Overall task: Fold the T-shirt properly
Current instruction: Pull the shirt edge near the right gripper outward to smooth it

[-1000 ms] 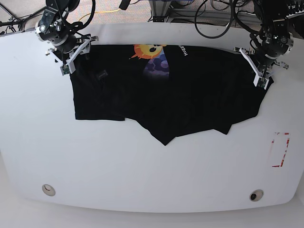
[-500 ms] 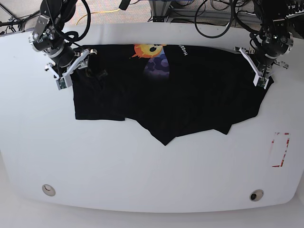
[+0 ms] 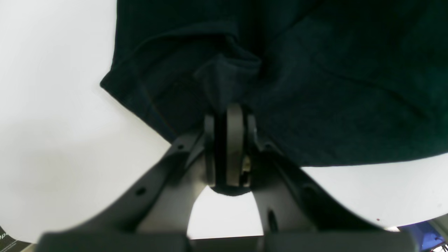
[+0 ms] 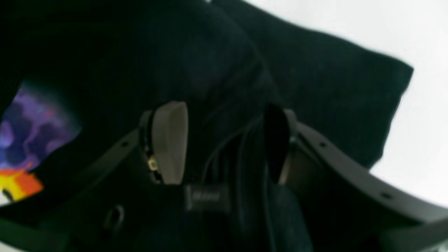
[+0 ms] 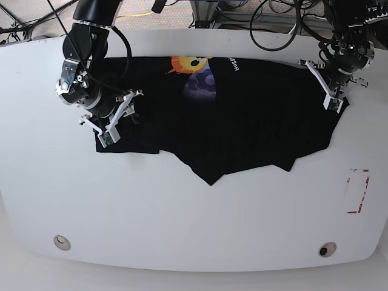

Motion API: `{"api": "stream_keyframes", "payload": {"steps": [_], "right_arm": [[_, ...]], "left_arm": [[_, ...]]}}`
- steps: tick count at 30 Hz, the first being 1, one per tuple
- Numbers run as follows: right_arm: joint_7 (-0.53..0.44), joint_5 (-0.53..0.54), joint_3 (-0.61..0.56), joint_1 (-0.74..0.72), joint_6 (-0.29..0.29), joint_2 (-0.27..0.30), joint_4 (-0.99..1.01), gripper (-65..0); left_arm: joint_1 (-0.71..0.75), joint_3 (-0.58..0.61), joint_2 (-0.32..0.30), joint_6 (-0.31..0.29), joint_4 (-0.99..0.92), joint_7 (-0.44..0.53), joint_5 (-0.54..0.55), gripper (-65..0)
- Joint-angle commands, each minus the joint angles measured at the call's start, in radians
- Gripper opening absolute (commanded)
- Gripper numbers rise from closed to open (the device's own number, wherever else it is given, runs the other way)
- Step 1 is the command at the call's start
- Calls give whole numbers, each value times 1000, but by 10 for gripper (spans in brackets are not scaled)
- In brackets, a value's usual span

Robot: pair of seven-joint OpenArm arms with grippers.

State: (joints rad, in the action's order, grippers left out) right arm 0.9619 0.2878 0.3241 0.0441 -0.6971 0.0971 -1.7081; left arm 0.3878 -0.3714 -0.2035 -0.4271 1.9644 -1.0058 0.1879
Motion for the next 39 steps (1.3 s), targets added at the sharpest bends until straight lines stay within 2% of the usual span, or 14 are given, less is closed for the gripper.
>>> {"api": "stream_keyframes", "payload": {"steps": [1, 11, 17, 30, 39], "right_arm": [[-24, -14, -6, -66, -1, 11, 44, -311], [-65, -123, -62, -215, -1, 14, 257, -311], [-71, -89, -130, -218, -1, 45, 311, -311], [-71, -37, -155, -217, -1, 33, 309, -314], [-41, 0, -150, -220, -1, 36, 135, -311]], "left_arm": [[-3, -5, -11, 6, 16, 11, 0, -650], [-3, -5, -11, 6, 16, 11, 0, -650], [-3, -5, -11, 6, 16, 11, 0, -650], [-8, 25, -11, 7, 10, 11, 0, -650], [-8, 25, -11, 7, 3, 11, 0, -650]]}}
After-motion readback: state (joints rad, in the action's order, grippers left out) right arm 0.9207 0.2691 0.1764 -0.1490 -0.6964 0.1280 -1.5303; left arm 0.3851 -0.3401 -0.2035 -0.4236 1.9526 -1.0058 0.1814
